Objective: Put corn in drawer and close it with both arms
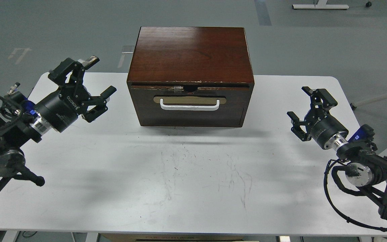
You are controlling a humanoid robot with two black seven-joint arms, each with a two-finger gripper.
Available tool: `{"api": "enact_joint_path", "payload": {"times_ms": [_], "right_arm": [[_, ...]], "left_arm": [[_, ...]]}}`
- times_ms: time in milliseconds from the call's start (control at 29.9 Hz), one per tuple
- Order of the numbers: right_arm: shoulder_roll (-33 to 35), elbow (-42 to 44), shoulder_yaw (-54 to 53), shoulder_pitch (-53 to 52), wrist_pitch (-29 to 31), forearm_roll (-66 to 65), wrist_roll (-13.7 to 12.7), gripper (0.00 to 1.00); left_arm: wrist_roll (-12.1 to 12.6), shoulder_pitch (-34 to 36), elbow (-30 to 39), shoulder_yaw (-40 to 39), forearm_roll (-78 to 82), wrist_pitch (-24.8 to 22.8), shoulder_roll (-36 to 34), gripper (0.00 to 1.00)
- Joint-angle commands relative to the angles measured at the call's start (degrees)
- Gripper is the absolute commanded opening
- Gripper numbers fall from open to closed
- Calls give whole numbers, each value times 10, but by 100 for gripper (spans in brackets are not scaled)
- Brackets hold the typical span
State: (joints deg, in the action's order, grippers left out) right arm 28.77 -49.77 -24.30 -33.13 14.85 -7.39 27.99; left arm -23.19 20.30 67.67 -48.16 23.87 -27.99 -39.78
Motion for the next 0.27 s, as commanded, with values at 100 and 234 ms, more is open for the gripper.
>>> {"api": "enact_joint_path", "payload": {"times_ms": [100, 234], "right_arm": [[-6, -1, 0, 1, 0, 1, 0, 100], [-6, -3, 0, 2, 1, 2, 0, 100]], "left_arm": [[-19, -24, -55, 0, -36, 0, 13, 100], [-18, -33, -60, 0, -36, 0, 15, 100]]}}
